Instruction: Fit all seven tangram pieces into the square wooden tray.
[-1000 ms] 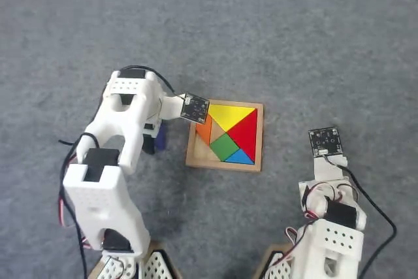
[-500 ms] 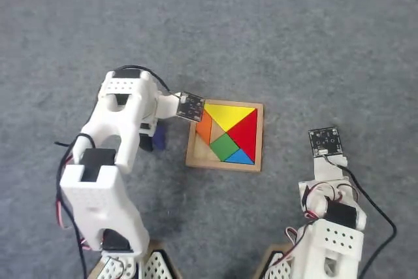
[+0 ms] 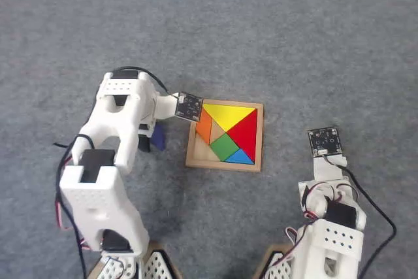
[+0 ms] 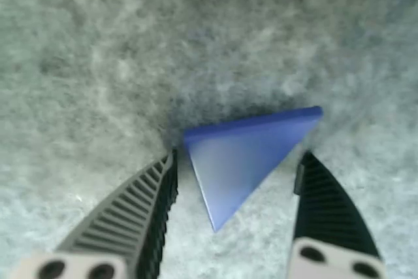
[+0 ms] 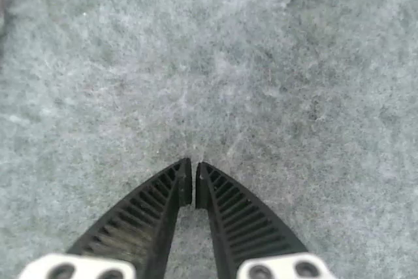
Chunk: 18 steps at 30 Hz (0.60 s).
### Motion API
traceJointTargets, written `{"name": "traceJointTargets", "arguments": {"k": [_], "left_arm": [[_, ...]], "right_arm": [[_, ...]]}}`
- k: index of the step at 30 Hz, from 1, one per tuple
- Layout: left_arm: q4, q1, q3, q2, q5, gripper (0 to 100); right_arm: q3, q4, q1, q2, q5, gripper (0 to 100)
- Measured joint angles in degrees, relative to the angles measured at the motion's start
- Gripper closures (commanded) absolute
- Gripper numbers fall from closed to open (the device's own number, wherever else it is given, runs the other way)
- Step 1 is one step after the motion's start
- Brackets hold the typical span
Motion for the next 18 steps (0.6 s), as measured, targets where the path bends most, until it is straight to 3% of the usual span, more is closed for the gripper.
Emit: {"name": "traceJointTargets", "arguments": {"k": [7,18], "left_arm": [[-1.93,1.93,0.26,0.0,2.29,72],[0.09,1.93,0.7,-0.09,4.22,81]], "right_arm": [[0.0,0.0,0.0,0.0,0.0,97.5],[0.0,0.0,0.0,0.0,0.0,97.5]]}}
